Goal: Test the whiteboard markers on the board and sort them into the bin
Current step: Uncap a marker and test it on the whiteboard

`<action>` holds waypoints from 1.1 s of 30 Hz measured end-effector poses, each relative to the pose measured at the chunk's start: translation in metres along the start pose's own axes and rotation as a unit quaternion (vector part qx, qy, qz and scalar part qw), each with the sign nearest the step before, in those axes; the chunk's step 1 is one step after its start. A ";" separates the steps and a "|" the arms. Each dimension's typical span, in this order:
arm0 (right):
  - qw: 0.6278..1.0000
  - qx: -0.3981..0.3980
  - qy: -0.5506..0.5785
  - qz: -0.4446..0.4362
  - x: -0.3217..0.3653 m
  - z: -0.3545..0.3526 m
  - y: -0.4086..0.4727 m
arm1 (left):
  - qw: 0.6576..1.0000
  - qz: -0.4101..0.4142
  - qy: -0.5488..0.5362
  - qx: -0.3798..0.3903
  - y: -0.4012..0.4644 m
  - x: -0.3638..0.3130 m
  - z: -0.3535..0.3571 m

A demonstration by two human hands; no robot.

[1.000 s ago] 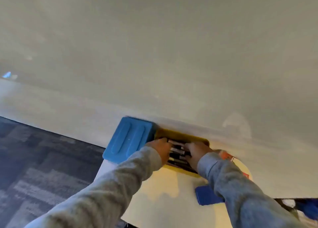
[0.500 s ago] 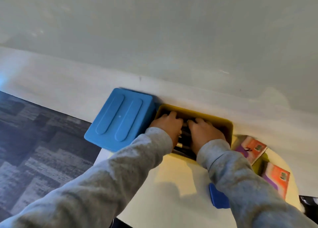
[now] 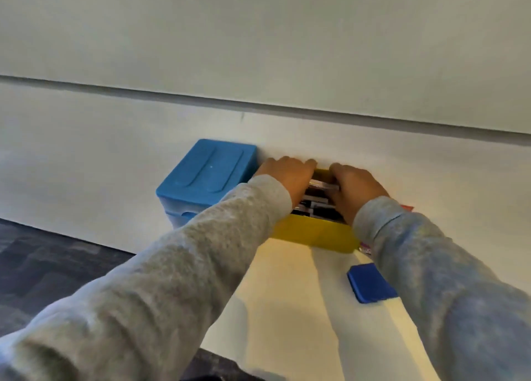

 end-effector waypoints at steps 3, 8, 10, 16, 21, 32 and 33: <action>0.997 -0.047 0.067 0.001 -0.004 -0.007 -0.008 | 0.998 -0.001 -0.057 -0.037 -0.008 0.006 -0.009; 0.891 -0.103 0.426 0.117 -0.026 -0.010 -0.005 | 0.978 -0.002 -0.195 -0.078 -0.002 0.020 -0.010; 0.730 -0.064 0.657 0.179 -0.021 -0.003 -0.008 | 0.959 0.012 -0.260 -0.108 -0.002 0.019 -0.013; 0.669 -0.046 0.730 0.127 0.003 -0.007 0.005 | 0.923 0.021 -0.341 -0.176 0.002 0.021 -0.029; 0.670 -0.145 0.722 0.098 0.003 -0.043 0.010 | 0.884 -0.003 -0.407 -0.228 -0.002 0.042 -0.056; 0.716 -0.168 0.677 0.023 0.042 -0.120 0.018 | 0.897 0.044 -0.334 -0.286 -0.004 0.055 -0.128; 0.718 -0.187 0.671 0.019 0.042 -0.131 0.017 | 0.897 0.049 -0.325 -0.296 -0.005 0.055 -0.136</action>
Point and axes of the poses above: each hand's wrist, its own y-axis towards the middle knuckle, its own z-axis out of the palm, x = y × z, the point moved 6 cm from there along y, towards the middle knuckle, and after that the axes turned 5 degrees about -x, right-handed, at the moved point
